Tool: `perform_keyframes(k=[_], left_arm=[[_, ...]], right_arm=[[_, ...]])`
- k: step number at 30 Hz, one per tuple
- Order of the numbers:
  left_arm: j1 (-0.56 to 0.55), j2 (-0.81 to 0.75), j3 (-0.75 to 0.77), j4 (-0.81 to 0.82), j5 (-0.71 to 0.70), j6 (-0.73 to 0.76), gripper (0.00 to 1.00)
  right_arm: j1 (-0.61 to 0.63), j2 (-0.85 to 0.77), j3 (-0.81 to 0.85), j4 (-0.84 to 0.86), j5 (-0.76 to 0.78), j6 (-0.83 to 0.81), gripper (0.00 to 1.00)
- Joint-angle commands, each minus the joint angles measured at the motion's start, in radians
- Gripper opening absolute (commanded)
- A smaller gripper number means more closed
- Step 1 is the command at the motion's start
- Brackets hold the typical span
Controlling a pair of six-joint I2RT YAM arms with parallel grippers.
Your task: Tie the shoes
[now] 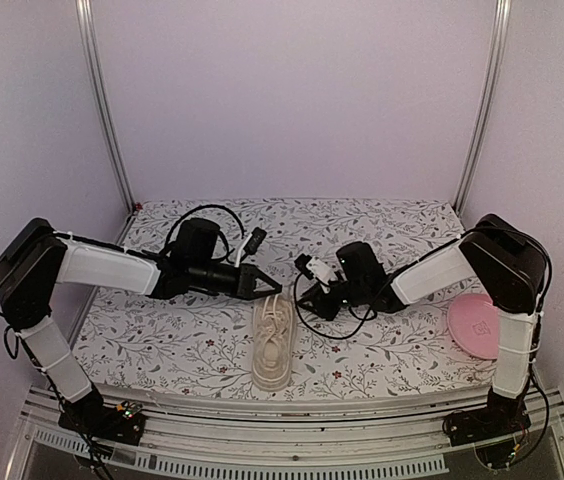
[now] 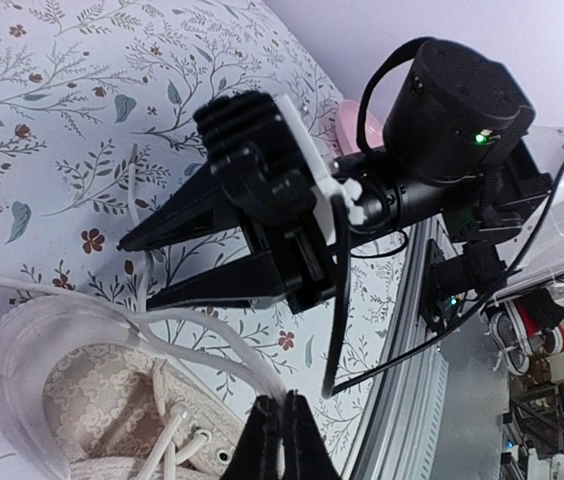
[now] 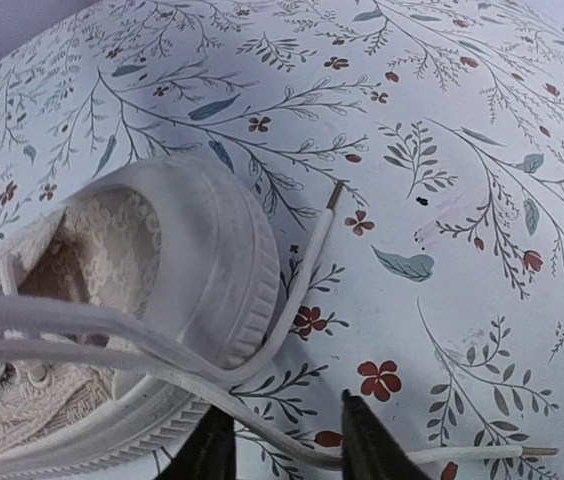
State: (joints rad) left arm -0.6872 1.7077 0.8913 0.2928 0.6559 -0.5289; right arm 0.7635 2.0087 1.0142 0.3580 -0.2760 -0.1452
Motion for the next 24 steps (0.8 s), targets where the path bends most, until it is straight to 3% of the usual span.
perform_keyframes(k=[1,4,12,18,24], left_arm=[[-0.006,-0.033,-0.006,0.008,-0.026,-0.007,0.0],[-0.006,-0.034,-0.014,0.021,-0.029,-0.014,0.0],[-0.006,-0.05,-0.034,0.016,-0.086,-0.01,0.0],[-0.007,-0.057,-0.043,0.027,-0.105,-0.01,0.0],[-0.011,-0.059,-0.044,0.041,-0.108,-0.015,0.0]], right_arm=[[-0.004,-0.016,-0.011,-0.043,0.002,-0.016,0.19],[-0.004,-0.057,-0.05,-0.04,-0.024,-0.001,0.03],[-0.005,-0.247,-0.158,-0.071,-0.046,0.063,0.02],[0.0,-0.456,-0.229,-0.116,-0.174,0.137,0.02],[0.101,-0.539,-0.235,-0.094,-0.267,0.25,0.02]])
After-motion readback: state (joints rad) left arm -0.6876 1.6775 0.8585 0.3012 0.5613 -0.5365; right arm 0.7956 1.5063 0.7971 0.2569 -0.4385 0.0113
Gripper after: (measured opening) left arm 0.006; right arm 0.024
